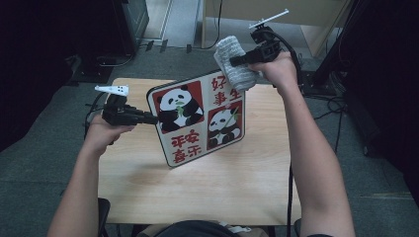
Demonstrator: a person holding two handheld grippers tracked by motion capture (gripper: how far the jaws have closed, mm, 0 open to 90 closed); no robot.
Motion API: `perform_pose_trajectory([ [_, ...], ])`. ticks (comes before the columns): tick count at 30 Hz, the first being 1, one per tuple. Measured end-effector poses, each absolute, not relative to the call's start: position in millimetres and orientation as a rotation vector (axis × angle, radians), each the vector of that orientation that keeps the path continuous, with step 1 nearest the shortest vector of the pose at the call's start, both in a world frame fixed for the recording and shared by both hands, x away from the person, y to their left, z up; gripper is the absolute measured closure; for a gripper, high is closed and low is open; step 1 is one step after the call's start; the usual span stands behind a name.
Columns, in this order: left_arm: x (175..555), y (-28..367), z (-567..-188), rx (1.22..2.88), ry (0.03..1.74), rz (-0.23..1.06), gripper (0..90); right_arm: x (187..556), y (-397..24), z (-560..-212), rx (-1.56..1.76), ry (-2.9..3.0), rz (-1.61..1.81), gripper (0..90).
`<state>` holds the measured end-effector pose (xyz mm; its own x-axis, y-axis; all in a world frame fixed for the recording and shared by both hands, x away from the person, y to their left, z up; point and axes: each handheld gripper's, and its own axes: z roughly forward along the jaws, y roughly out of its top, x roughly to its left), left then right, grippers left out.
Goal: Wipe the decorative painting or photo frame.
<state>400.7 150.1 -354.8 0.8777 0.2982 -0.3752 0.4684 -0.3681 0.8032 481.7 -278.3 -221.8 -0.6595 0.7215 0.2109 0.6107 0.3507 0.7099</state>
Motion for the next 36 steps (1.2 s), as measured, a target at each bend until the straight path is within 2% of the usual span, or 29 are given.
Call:
perform_pose_trajectory([
  [36, 401.9, 151.0, -356.4, 1.969, 0.569, -0.200, 78.3, 482.2, -316.8, -235.6, 1.337, 2.389, 1.132, 68.6],
])
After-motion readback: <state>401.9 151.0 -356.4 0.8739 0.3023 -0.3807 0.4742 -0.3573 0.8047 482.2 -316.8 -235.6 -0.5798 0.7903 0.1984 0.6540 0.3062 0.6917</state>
